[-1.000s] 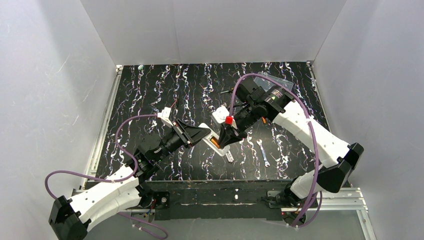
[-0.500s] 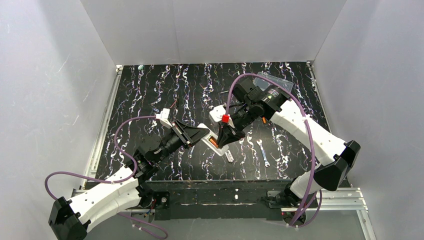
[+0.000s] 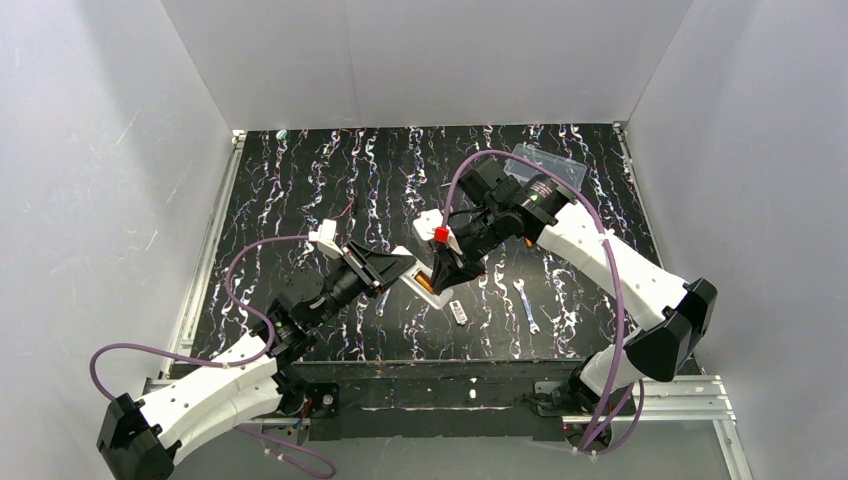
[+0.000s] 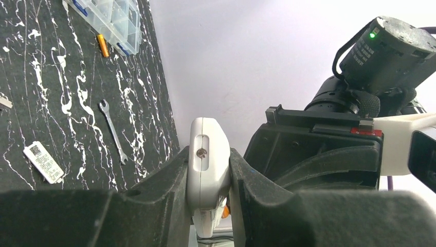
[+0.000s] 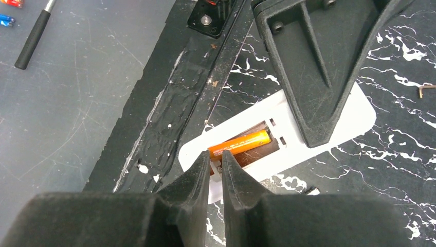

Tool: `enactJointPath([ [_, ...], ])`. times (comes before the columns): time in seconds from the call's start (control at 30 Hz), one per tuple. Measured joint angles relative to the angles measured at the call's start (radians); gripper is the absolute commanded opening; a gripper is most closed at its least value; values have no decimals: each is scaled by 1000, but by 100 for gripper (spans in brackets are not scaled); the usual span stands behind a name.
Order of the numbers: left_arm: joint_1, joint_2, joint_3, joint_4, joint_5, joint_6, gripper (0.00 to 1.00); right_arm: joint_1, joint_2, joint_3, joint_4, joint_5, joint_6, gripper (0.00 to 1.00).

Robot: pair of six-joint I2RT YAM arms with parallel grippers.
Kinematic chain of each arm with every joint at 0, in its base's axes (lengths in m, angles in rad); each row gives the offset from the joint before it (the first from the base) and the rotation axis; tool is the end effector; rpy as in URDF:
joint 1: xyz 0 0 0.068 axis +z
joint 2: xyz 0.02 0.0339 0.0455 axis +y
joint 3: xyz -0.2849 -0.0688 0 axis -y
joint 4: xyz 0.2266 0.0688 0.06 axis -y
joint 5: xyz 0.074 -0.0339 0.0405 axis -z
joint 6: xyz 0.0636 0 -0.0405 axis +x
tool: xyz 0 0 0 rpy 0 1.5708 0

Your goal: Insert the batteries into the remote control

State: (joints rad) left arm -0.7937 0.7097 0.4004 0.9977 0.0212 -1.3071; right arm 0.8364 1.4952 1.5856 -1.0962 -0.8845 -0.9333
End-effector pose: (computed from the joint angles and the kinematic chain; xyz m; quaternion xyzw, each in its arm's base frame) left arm 0.1002 -0.1038 0.3747 -0.0991 0.4154 -0.7867 0.4457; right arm 0.1511 0.2408 0.3813 -0.7472 0.4575 0.3983 0.2715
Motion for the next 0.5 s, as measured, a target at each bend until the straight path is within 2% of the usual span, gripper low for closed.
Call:
enactJointPath([
  [0.5, 0, 6, -5, -1, -53, -10, 0, 1, 0, -30, 81, 47, 67, 19],
])
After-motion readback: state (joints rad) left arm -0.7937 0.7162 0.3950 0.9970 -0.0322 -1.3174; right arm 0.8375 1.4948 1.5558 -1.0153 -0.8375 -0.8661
